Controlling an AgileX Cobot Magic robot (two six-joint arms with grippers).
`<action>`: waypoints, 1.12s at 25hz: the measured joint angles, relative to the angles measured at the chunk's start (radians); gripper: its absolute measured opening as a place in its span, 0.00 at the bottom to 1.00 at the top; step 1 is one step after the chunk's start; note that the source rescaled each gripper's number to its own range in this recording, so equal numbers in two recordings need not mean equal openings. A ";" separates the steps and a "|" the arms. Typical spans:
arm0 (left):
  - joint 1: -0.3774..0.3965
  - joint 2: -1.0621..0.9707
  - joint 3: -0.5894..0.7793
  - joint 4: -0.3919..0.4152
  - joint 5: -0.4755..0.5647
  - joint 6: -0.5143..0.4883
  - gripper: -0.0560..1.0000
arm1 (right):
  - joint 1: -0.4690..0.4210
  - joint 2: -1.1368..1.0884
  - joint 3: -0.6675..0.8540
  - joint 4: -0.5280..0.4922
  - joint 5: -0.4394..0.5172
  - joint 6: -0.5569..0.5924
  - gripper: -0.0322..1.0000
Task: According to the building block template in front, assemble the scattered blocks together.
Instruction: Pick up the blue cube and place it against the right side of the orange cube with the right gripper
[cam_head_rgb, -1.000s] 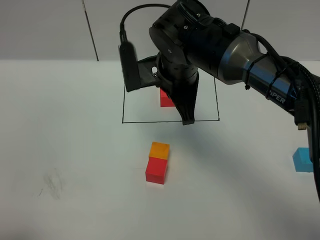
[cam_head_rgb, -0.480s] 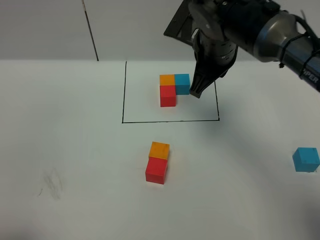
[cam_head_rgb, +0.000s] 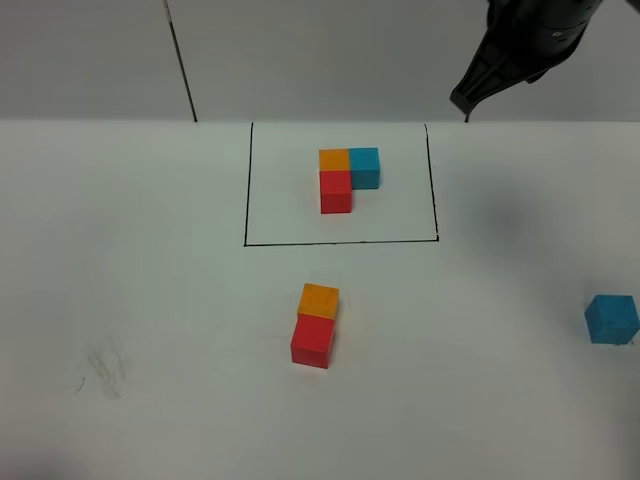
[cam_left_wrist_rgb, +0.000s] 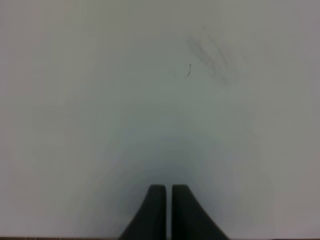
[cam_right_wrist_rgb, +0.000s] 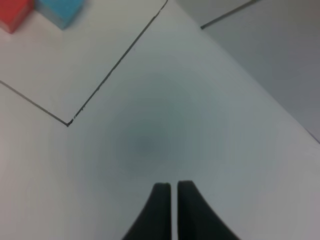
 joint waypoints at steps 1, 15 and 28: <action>0.000 0.000 0.000 0.000 0.000 0.000 0.05 | -0.014 -0.018 0.023 0.006 0.000 0.004 0.03; 0.000 0.000 0.000 0.000 0.000 0.000 0.05 | -0.176 -0.221 0.534 0.004 -0.038 0.138 0.03; 0.000 0.000 0.000 0.000 0.000 0.000 0.05 | -0.230 -0.257 0.907 0.023 -0.435 0.282 0.10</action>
